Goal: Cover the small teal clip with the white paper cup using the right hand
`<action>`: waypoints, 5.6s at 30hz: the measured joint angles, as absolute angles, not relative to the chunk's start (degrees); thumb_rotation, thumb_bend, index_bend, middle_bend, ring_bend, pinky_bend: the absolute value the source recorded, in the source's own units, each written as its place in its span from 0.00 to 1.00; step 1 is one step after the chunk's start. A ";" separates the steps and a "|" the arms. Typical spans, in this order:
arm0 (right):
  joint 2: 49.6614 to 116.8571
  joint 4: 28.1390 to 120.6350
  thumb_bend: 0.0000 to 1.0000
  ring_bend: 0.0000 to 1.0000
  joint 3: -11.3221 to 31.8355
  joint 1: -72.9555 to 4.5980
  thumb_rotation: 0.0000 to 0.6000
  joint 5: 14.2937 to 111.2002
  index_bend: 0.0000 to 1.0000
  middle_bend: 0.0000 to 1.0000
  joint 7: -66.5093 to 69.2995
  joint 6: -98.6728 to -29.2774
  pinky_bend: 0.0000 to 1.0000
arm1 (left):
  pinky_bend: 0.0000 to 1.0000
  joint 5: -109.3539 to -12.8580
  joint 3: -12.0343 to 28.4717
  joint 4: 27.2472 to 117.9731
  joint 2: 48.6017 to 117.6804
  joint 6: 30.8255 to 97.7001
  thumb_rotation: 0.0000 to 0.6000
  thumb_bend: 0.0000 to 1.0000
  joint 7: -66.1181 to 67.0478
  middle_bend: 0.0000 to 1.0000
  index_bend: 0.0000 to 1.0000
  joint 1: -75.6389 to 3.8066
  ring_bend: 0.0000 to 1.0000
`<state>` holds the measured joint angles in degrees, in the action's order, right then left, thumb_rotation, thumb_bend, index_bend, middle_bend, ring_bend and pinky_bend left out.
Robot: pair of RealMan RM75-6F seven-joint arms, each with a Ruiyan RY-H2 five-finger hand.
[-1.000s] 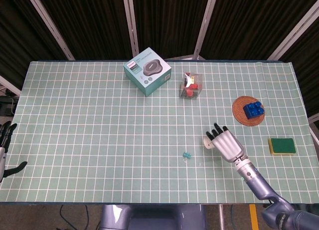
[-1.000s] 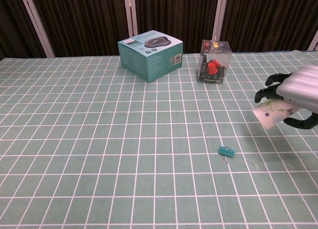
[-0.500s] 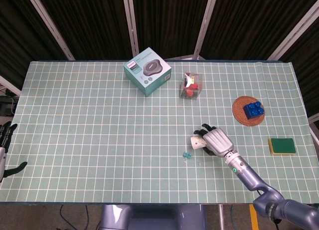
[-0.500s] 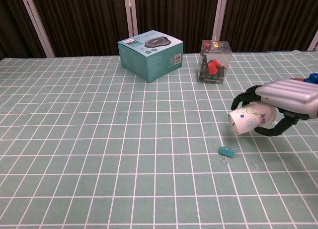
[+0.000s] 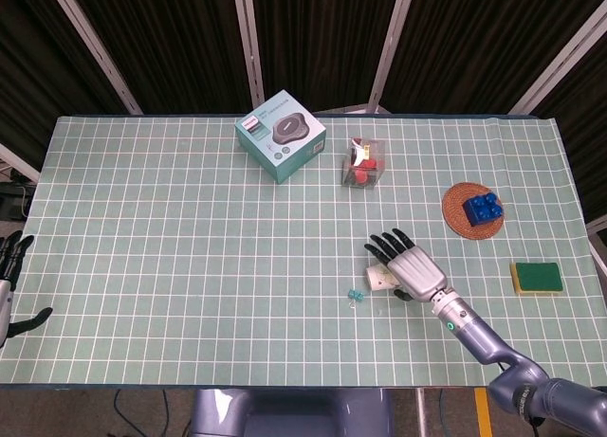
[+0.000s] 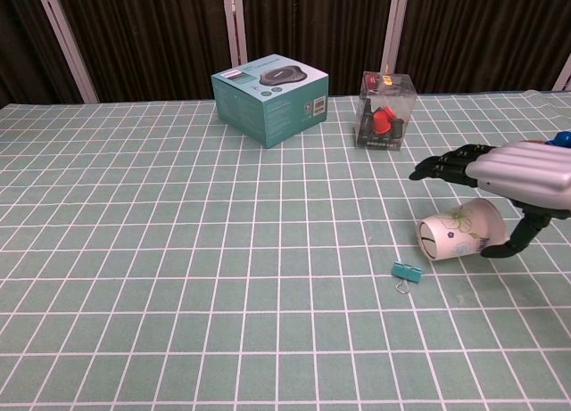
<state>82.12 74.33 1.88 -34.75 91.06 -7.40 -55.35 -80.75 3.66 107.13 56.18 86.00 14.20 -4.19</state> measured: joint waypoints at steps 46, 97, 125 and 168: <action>88.63 77.25 0.19 0.14 -0.25 -34.36 1.00 85.62 0.13 0.29 -67.38 -55.63 0.41 | 0.00 -80.67 3.55 106.85 56.30 85.66 1.00 0.00 14.26 0.00 0.00 -4.41 0.00; 92.97 82.10 0.22 0.12 4.13 -32.14 1.00 83.88 0.17 0.32 -2.38 -61.43 0.34 | 0.00 -81.35 3.10 107.56 55.63 85.36 1.00 0.00 13.36 0.00 0.00 -4.39 0.00; 95.03 76.03 0.18 0.04 1.41 -30.80 1.00 85.55 0.10 0.21 -0.19 -62.30 0.24 | 0.00 -80.92 3.06 107.39 55.97 84.87 1.00 0.00 14.09 0.00 0.00 -4.65 0.00; 78.88 86.85 0.15 0.00 -2.79 -23.16 1.00 97.22 0.00 0.00 -3.02 -79.46 0.00 | 0.00 -85.37 2.04 108.85 54.77 88.56 1.00 0.00 12.60 0.00 0.00 -2.86 0.00</action>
